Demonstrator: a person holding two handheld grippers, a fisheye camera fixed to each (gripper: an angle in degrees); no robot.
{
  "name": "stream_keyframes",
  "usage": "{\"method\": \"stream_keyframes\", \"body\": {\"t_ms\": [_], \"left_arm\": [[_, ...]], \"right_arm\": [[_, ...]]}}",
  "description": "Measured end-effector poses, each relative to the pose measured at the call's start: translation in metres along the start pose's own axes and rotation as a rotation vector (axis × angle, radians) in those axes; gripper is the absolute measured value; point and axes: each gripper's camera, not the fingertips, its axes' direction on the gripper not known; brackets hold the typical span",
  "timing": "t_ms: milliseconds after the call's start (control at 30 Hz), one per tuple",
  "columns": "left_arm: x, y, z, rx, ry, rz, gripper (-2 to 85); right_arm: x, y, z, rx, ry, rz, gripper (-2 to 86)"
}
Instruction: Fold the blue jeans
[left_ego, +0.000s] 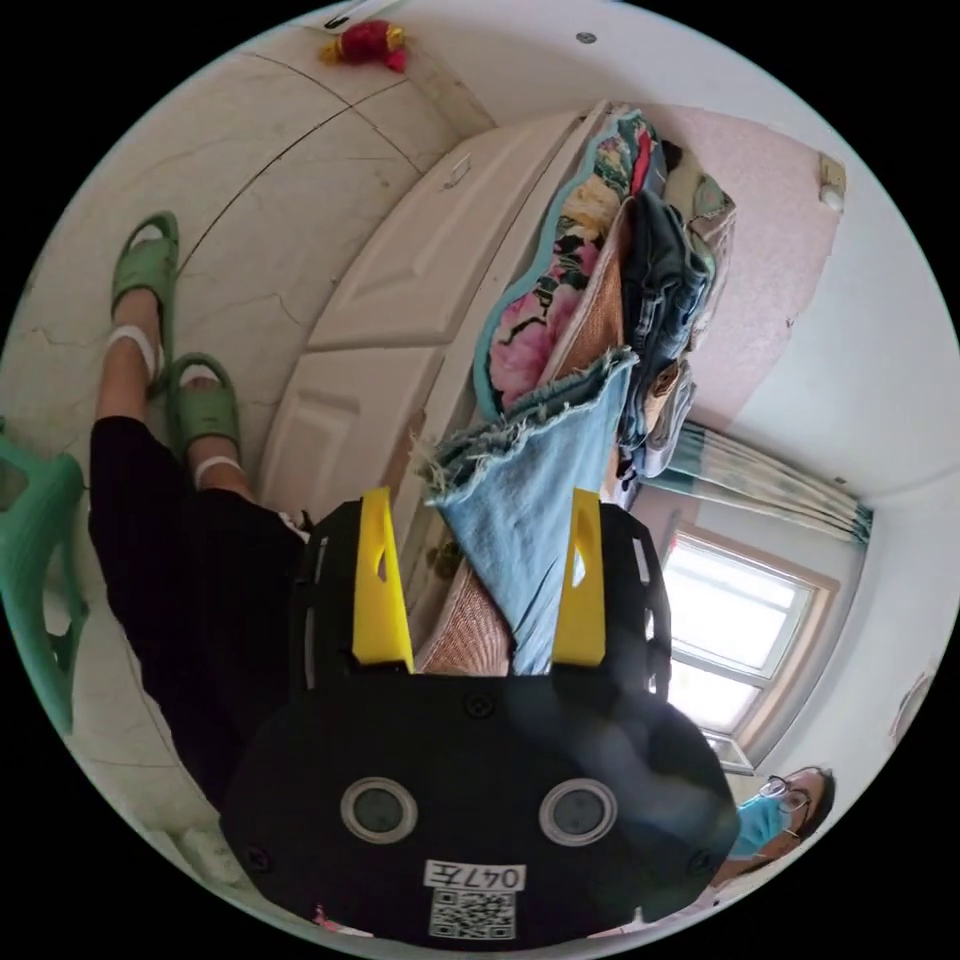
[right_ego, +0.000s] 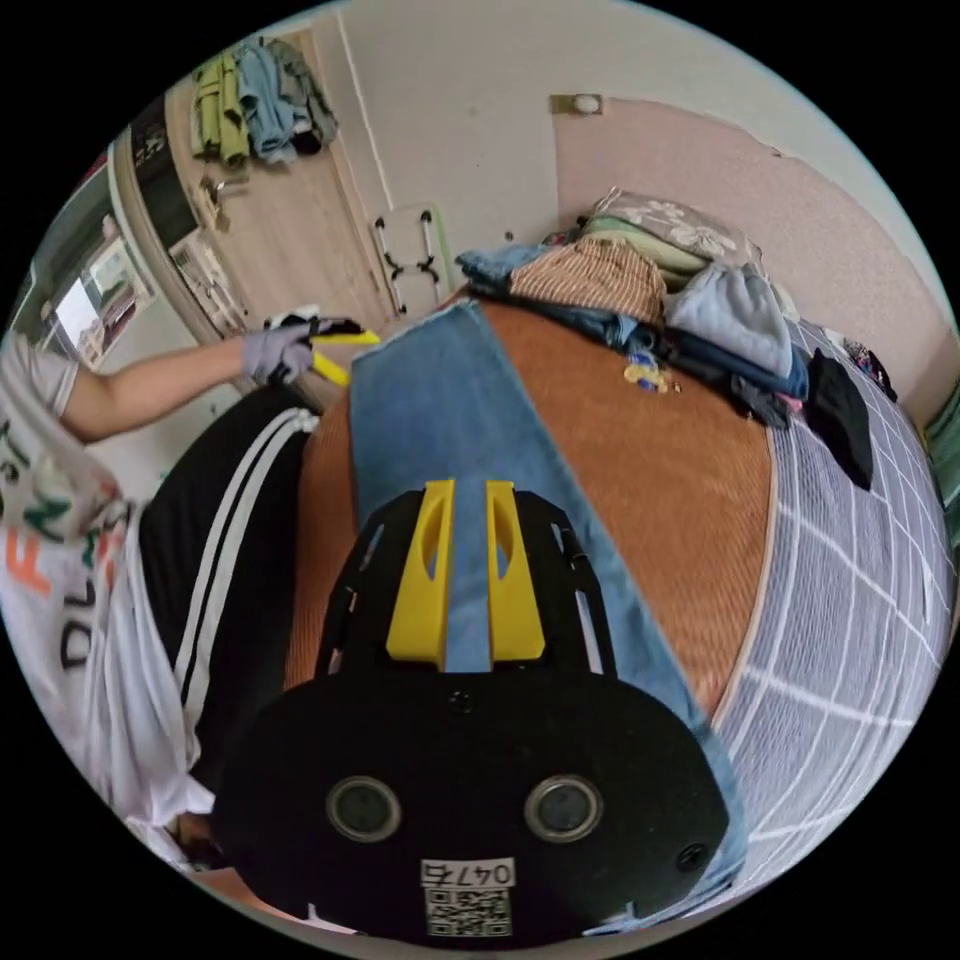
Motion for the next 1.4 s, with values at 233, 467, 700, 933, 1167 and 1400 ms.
{"method": "stream_keyframes", "body": {"t_ms": [233, 467, 700, 933, 1167, 1400], "left_arm": [[-0.015, 0.01, 0.003, 0.015, 0.058, 0.063, 18.3], [-0.018, 0.029, 0.002, 0.093, 0.123, 0.19, 18.2], [-0.02, 0.036, 0.011, 0.126, 0.165, 0.28, 18.3], [-0.032, 0.034, 0.008, 0.151, 0.186, 0.281, 18.3], [-0.043, 0.022, 0.001, 0.152, 0.229, 0.264, 18.3], [-0.037, 0.007, -0.007, 0.137, 0.224, 0.291, 18.3]], "right_arm": [[0.014, -0.105, 0.077, -0.087, 0.05, -0.094, 1.9], [0.029, -0.143, 0.105, -0.161, -0.004, -0.15, 1.1], [0.032, -0.153, 0.078, -0.125, -0.04, -0.157, -0.4], [0.031, -0.174, 0.072, -0.106, -0.02, -0.088, 2.1], [0.001, -0.265, 0.094, -0.038, -0.095, -0.232, 2.1], [-0.007, -0.309, 0.143, -0.148, -0.106, -0.253, 1.4]]}}
